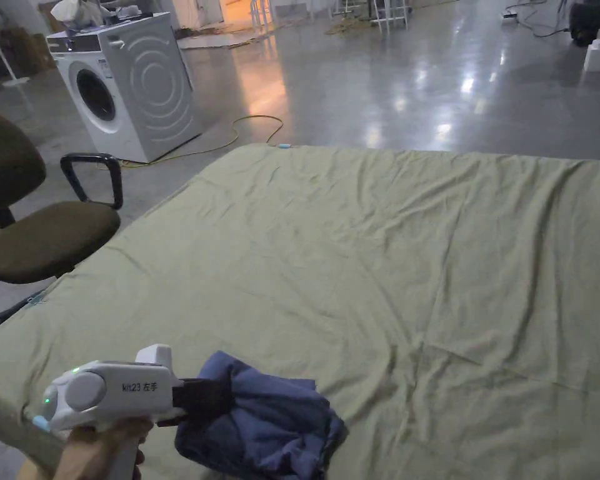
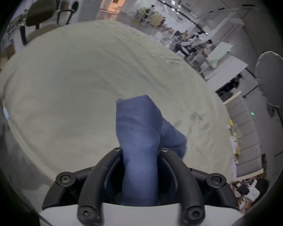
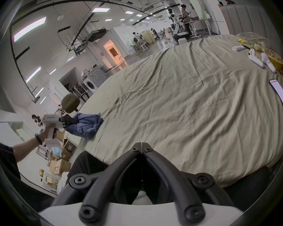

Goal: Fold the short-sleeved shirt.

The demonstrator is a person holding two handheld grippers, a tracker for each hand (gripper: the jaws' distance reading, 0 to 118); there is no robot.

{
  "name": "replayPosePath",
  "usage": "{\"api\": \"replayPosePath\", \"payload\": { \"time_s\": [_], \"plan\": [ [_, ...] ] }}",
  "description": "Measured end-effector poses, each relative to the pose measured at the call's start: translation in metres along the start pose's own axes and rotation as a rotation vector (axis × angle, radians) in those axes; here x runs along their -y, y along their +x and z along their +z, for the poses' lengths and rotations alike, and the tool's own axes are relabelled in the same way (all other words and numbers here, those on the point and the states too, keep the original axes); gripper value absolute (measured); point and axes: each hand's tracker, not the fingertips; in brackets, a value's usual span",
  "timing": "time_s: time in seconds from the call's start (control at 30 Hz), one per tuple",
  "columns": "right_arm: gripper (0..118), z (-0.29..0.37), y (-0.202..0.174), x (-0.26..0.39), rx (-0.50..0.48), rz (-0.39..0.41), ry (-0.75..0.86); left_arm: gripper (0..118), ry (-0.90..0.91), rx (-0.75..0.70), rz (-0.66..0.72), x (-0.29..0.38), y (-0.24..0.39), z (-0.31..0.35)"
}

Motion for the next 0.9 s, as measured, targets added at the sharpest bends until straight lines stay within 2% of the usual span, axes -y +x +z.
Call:
{"api": "replayPosePath", "payload": {
  "time_s": [0.1, 0.2, 0.23, 0.27, 0.3, 0.33, 0.4, 0.47, 0.6, 0.7, 0.8, 0.9],
  "plan": [
    [0, -0.001, -0.007, -0.002, 0.005, 0.050, -0.026, 28, -0.017, -0.078, 0.017, -0.010, -0.009, -0.010],
    [0, -0.007, -0.002, -0.003, -0.012, 0.028, -0.034, 32, -0.031, -0.108, 0.015, -0.009, -0.001, -0.019],
    [0, -0.009, -0.002, -0.005, -0.005, 0.023, -0.031, 39, -0.017, -0.160, -0.016, -0.007, 0.005, -0.019],
    [0, -0.010, -0.003, -0.008, 0.006, 0.022, -0.029, 52, -0.003, -0.206, -0.047, -0.007, 0.012, -0.017],
    [0, -0.007, -0.002, -0.013, 0.021, 0.035, -0.026, 73, -0.018, -0.248, -0.081, -0.008, 0.018, -0.012],
    [0, -0.005, -0.004, -0.018, 0.036, 0.051, -0.019, 80, -0.014, -0.302, -0.133, -0.009, 0.024, -0.005],
    [0, 0.006, -0.006, -0.030, 0.048, 0.086, 0.020, 81, 0.027, -0.406, -0.309, -0.013, 0.045, 0.019],
    [0, 0.016, -0.008, -0.043, 0.053, 0.096, 0.043, 81, 0.101, -0.388, -0.392, -0.017, 0.067, 0.053],
    [0, 0.033, -0.015, -0.070, 0.129, 0.161, 0.130, 81, 0.355, -0.235, -0.482, -0.009, 0.132, 0.131],
    [0, 0.045, -0.022, -0.089, 0.169, 0.174, 0.218, 80, 0.541, -0.081, -0.555, 0.017, 0.186, 0.180],
    [0, 0.061, -0.032, -0.106, 0.174, 0.190, 0.327, 80, 0.734, -0.059, -0.628, 0.052, 0.235, 0.204],
    [0, 0.073, -0.039, -0.118, 0.186, 0.237, 0.402, 79, 0.826, -0.058, -0.635, 0.087, 0.278, 0.205]
  ]
}}
